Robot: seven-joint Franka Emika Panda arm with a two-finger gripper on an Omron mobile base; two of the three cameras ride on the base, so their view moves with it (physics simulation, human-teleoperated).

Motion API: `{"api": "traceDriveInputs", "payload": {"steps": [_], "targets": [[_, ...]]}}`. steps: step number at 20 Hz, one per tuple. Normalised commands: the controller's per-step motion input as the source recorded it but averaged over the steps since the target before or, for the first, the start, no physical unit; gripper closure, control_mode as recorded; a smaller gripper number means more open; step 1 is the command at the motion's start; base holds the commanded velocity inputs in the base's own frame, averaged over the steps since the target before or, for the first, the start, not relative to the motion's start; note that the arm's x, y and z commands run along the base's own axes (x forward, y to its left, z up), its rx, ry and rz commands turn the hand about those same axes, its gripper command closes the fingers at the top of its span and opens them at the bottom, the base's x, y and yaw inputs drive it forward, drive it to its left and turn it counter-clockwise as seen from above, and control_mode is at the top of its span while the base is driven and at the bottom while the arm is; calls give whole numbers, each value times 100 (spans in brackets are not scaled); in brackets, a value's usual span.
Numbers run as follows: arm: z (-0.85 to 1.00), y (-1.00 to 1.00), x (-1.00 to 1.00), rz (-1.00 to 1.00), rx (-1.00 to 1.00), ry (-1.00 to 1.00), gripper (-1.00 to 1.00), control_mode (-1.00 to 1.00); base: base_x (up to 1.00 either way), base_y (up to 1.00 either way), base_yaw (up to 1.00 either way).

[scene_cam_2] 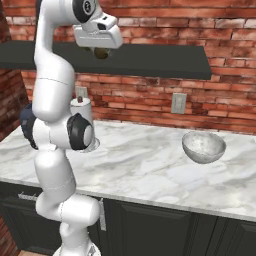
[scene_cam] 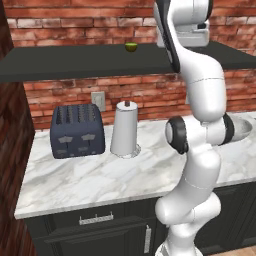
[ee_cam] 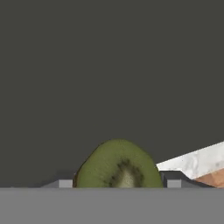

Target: Pick the kiwis from the cabinet and place them in one bowl. Pick the squash from the sink and place it in the other bowl.

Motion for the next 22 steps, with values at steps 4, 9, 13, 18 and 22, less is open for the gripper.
{"api": "traceDriveInputs", "payload": {"steps": [4, 9, 13, 18, 22], "targets": [[-13, -18, -100, -4, 0, 9, 100, -100, 0, 0, 0], [-17, -17, -100, 0, 0, 5, 100, -100, 0, 0, 0], [-17, -18, -100, 0, 0, 3, 100, -100, 0, 0, 0], [-34, -23, -95, -7, 0, 7, 100, -100, 0, 0, 0], [-53, -45, -63, -8, 0, 0, 100, -100, 0, 0, 0]]}}
